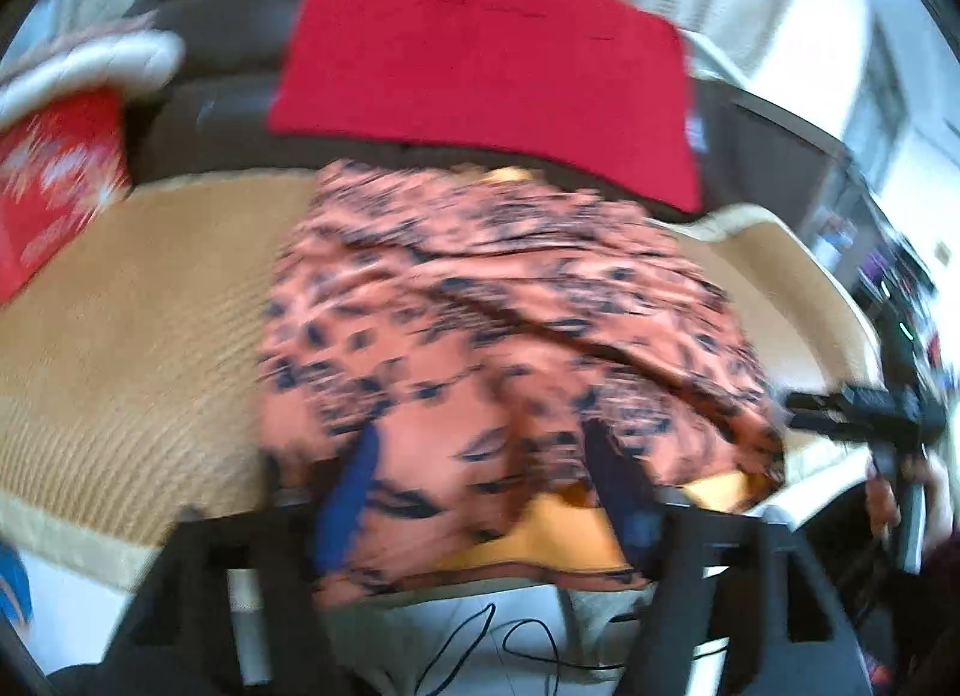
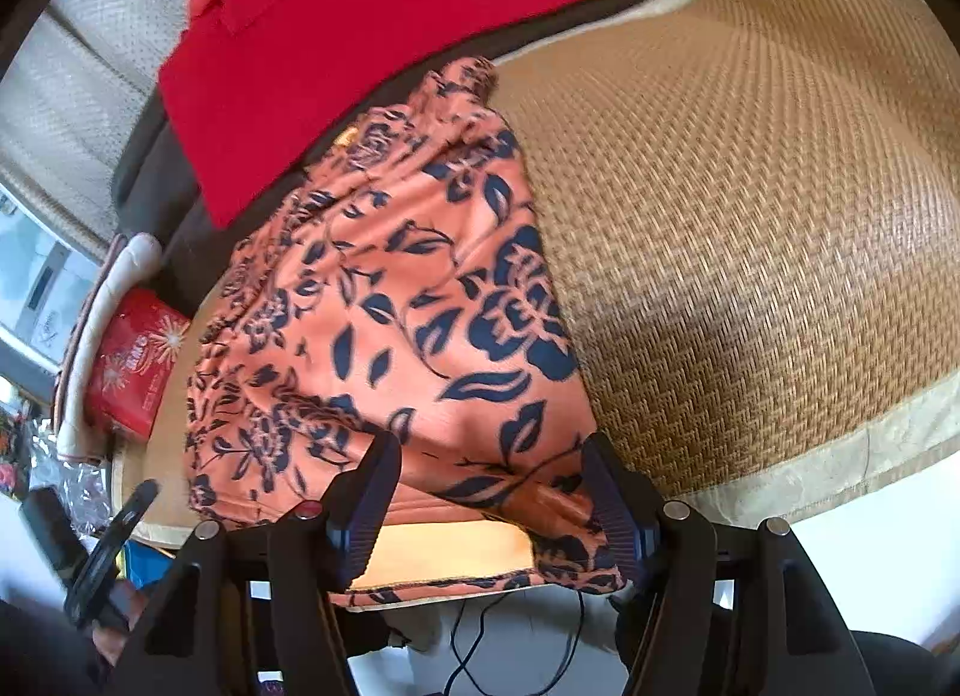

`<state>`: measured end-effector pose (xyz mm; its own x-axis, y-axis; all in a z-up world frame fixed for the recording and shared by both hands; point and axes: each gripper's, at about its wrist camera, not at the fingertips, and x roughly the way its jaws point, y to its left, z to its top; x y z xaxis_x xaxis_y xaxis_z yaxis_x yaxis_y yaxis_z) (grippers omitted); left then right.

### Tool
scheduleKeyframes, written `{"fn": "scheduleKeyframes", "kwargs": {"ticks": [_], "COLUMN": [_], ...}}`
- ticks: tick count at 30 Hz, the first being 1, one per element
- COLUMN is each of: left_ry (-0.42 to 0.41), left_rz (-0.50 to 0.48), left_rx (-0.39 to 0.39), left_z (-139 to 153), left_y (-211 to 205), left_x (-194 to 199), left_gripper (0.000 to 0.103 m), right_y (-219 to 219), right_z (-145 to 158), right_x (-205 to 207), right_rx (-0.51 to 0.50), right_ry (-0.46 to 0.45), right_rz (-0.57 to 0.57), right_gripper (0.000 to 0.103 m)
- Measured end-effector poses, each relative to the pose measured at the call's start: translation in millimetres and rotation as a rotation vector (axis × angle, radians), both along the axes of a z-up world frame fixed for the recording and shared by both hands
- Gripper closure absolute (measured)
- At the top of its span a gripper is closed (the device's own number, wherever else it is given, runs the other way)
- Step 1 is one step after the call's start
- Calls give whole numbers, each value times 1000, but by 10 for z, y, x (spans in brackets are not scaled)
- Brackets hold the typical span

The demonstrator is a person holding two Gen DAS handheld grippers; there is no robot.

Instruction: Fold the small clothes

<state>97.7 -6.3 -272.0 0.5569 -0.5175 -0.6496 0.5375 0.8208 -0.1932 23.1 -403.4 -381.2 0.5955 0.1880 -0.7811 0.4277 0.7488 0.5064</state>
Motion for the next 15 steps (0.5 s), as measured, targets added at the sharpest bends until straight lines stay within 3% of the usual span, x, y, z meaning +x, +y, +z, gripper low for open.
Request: {"fn": "scheduleKeyframes", "kwargs": {"ticks": [3, 4, 8, 11, 15], "left_ry": [-92, -86, -52, -102, -84], "left_rz": [-91, -108, -99, -71, -86], "left_rx": [145, 172, 160, 203, 263], "left_z": [-63, -114, -210, -229, -328], "left_y": [-362, -410, -416, -397, -385], "left_x": [-151, -168, -146, -141, -114], "left_gripper": [28, 28, 28, 28, 31], "right_y": [-55, -88, -160, -219, -218], "right_z": [-40, -42, -45, -89, -76], "right_x": [-37, -66, -134, -161, -169], "right_rx": [41, 43, 53, 84, 97], "right_ry": [-14, -19, -34, -33, -56], "right_rz": [-28, -29, -48, -70, -77], "right_gripper": [36, 36, 36, 36, 36]}}
